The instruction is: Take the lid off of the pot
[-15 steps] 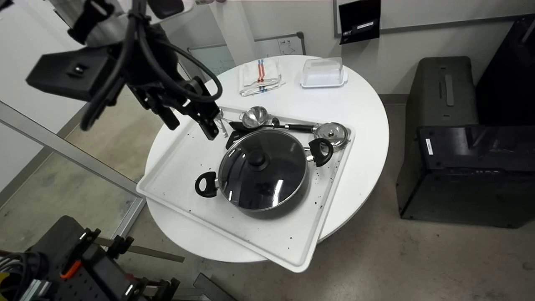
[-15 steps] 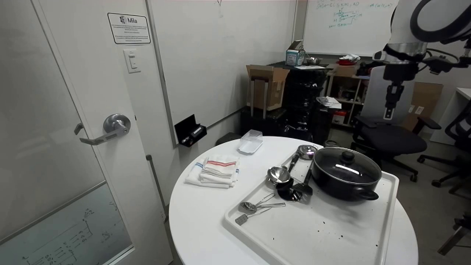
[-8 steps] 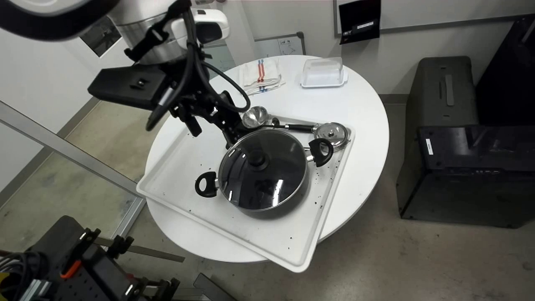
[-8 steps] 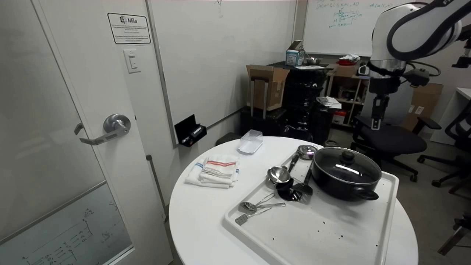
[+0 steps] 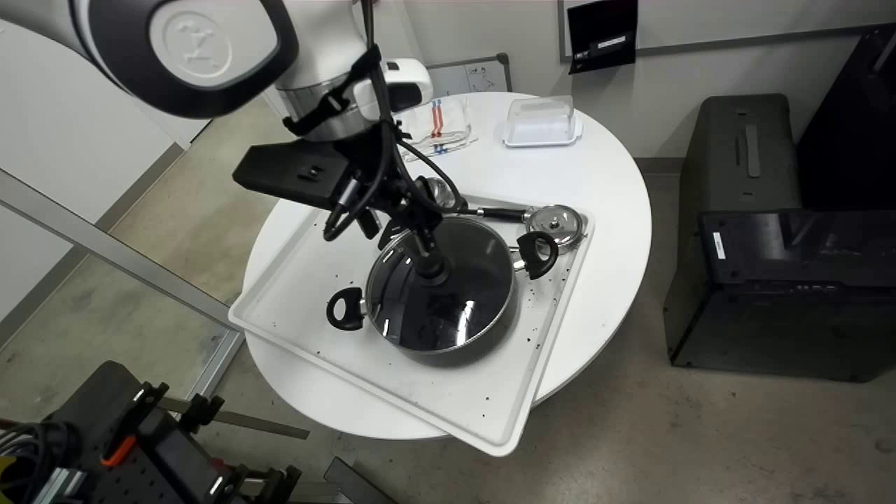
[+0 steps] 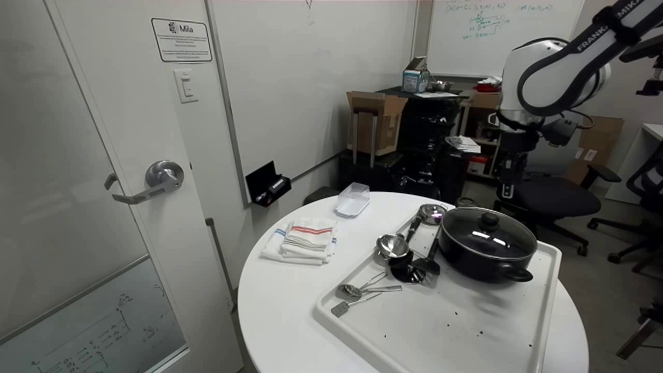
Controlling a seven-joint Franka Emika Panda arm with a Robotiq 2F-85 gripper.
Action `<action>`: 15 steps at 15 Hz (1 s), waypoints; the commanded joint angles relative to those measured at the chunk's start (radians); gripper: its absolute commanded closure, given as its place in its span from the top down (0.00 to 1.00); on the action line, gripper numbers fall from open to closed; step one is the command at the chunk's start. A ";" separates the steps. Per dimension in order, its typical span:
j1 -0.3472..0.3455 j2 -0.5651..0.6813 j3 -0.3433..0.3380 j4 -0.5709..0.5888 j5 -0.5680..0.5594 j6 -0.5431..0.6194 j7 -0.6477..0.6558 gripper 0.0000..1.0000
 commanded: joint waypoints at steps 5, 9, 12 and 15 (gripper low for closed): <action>-0.035 0.131 0.027 0.064 -0.019 0.093 0.021 1.00; -0.038 0.176 0.030 0.081 -0.021 0.096 0.019 1.00; -0.039 0.204 0.031 0.099 -0.023 0.097 0.017 1.00; -0.041 0.230 0.035 0.119 -0.023 0.100 0.013 1.00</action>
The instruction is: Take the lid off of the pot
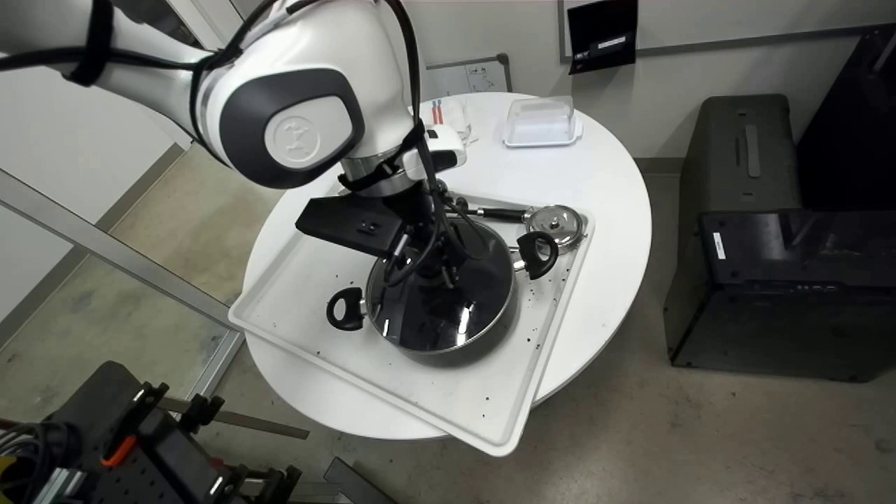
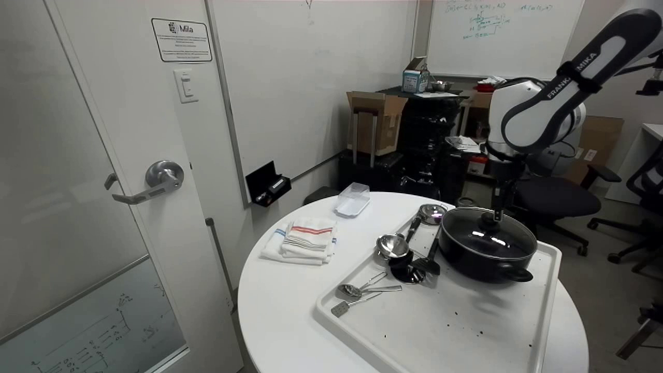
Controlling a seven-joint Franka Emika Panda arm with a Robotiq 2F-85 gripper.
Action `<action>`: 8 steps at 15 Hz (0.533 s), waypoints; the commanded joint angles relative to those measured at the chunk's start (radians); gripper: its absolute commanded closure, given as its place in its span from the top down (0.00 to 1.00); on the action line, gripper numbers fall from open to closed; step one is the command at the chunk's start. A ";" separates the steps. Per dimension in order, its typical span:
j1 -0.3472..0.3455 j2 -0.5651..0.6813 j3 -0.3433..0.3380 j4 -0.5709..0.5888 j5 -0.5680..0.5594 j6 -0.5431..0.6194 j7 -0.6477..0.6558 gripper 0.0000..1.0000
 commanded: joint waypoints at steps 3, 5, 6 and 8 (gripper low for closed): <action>-0.016 0.064 0.024 0.061 -0.024 0.014 0.009 1.00; -0.015 0.078 0.027 0.073 -0.024 0.014 0.010 1.00; -0.015 0.083 0.030 0.079 -0.023 0.013 0.009 1.00; -0.017 0.089 0.033 0.086 -0.022 0.015 0.007 0.86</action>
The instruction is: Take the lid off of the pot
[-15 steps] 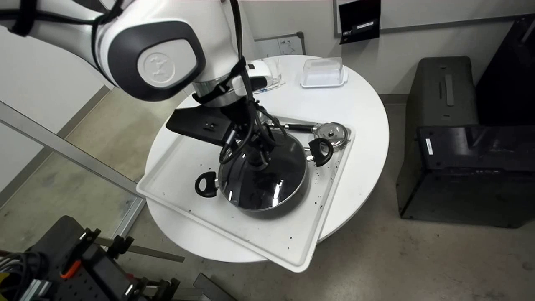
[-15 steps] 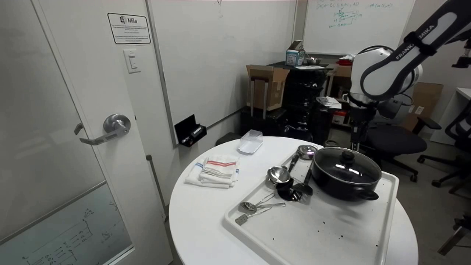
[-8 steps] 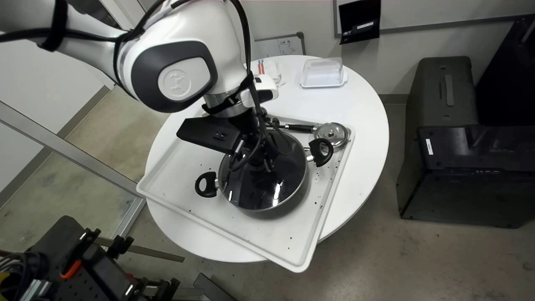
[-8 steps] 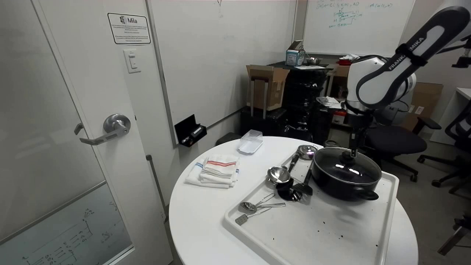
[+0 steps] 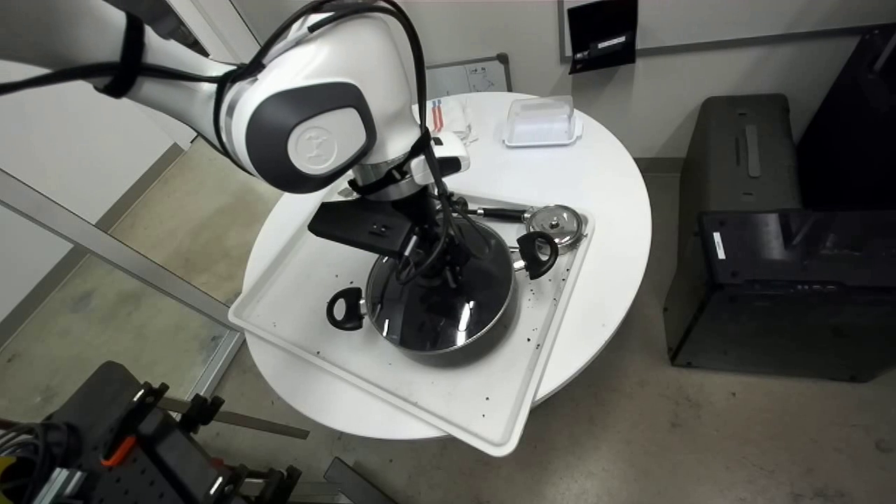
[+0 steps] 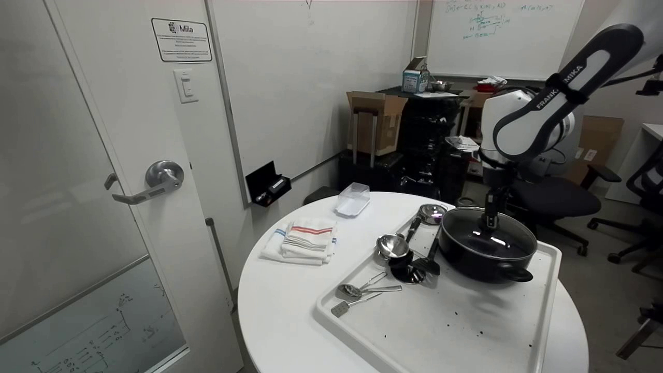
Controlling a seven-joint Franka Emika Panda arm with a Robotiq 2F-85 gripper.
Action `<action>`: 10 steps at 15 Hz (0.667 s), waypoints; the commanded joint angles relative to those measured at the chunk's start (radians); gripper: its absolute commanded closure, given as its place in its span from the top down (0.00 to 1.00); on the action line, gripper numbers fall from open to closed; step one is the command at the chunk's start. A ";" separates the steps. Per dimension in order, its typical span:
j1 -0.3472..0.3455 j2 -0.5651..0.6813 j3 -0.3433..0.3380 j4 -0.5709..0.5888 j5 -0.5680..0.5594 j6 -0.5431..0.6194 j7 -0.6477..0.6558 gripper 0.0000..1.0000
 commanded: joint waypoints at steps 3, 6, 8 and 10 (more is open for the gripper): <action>-0.019 0.030 0.021 0.042 -0.019 0.015 0.002 0.60; -0.019 0.025 0.027 0.040 -0.019 0.021 -0.001 0.34; -0.020 0.021 0.029 0.039 -0.019 0.022 -0.004 0.26; -0.022 0.018 0.030 0.034 -0.020 0.023 -0.007 0.26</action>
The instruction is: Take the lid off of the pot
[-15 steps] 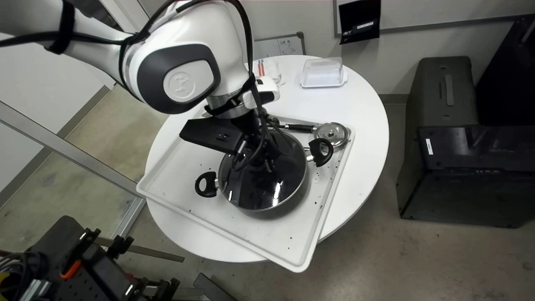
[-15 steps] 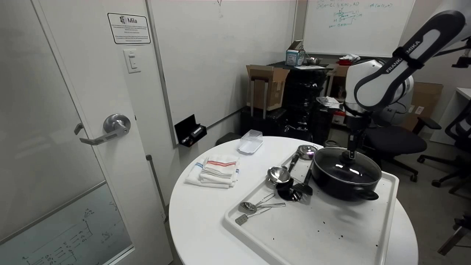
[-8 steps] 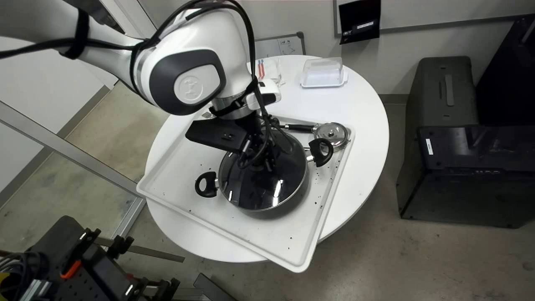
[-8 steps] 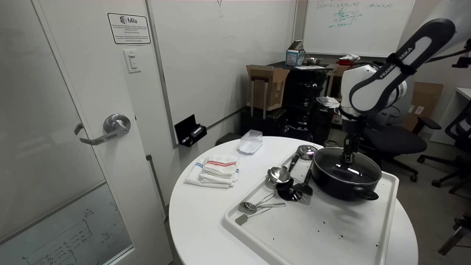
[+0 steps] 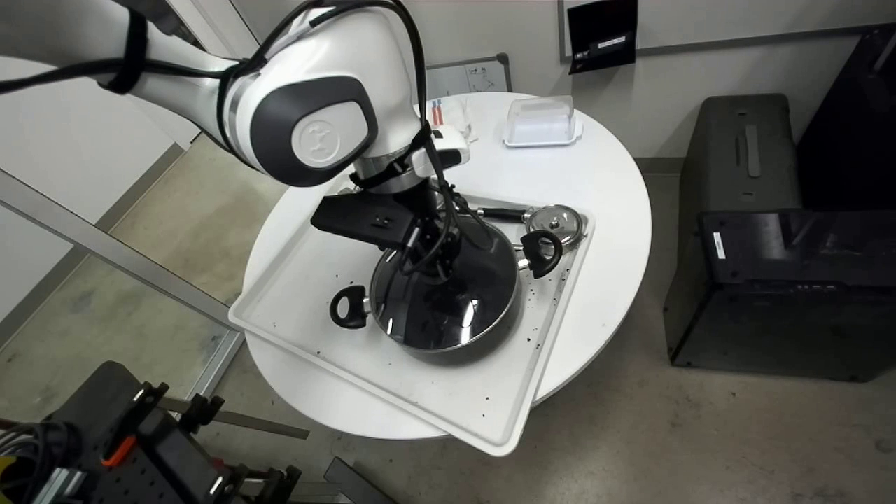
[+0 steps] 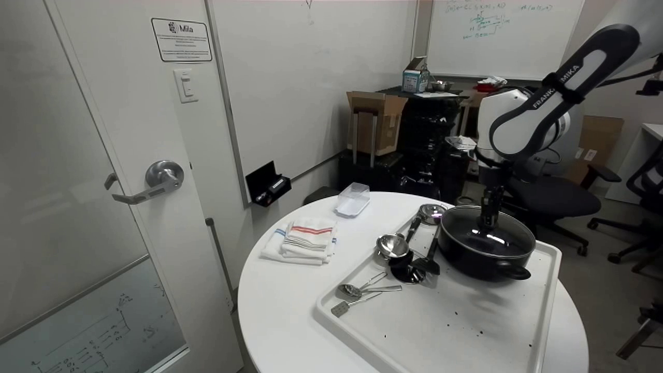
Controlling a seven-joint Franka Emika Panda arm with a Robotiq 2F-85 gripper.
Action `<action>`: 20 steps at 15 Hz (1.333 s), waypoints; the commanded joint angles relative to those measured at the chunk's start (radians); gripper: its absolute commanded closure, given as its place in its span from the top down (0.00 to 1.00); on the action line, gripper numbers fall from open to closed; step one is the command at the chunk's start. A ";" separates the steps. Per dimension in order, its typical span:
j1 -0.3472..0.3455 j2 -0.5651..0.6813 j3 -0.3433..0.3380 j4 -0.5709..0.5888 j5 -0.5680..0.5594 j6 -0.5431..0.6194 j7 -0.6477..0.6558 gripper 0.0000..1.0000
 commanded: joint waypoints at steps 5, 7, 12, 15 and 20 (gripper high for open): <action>-0.027 -0.042 0.021 -0.029 -0.018 0.012 -0.026 0.26; -0.038 -0.069 0.027 -0.049 -0.011 0.010 -0.041 0.26; -0.067 -0.154 0.048 -0.108 -0.002 0.010 -0.099 0.26; -0.071 -0.187 0.058 -0.125 -0.003 -0.001 -0.120 0.26; -0.031 -0.212 0.065 -0.159 -0.031 0.004 -0.111 0.26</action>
